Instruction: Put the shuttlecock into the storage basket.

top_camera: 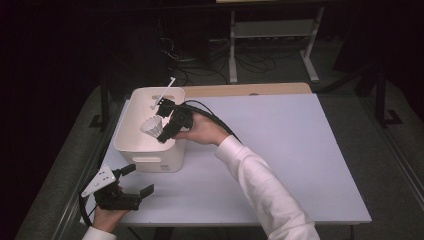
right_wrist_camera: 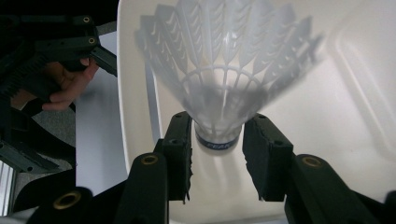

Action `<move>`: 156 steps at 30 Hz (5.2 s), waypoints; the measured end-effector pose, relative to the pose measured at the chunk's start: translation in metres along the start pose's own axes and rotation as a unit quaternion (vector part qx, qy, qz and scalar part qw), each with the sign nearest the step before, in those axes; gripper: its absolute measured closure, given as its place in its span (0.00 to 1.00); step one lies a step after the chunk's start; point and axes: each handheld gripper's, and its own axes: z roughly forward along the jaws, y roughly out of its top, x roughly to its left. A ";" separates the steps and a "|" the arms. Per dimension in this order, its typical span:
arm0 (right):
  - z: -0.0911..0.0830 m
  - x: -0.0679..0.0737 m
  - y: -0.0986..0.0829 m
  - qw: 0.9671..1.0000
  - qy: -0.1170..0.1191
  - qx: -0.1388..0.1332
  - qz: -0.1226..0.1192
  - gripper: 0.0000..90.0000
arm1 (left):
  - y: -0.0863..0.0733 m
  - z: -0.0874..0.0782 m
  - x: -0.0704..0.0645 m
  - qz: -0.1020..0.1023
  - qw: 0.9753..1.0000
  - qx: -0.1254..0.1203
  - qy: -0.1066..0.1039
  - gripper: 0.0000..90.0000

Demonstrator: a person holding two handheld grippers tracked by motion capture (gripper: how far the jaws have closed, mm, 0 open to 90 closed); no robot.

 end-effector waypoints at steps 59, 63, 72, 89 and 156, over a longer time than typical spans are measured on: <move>-0.062 -0.015 -0.052 0.994 -0.063 -0.085 0.009 0.00 | -0.001 0.002 0.001 0.007 1.000 0.002 0.003 0.00; -0.064 -0.016 -0.058 0.994 -0.065 -0.089 0.011 0.00 | -0.001 0.002 0.001 0.001 1.000 0.002 0.003 0.00; -0.071 -0.017 -0.075 0.993 -0.074 -0.096 0.015 0.00 | -0.001 0.003 0.001 0.000 1.000 0.006 0.007 0.00; -0.089 -0.020 -0.114 0.986 -0.079 -0.142 0.040 0.00 | -0.002 0.004 0.001 -0.007 1.000 0.007 0.008 0.00; -0.102 -0.007 -0.249 0.963 -0.125 -0.218 0.098 0.00 | -0.002 0.003 0.002 -0.007 1.000 0.014 0.011 0.00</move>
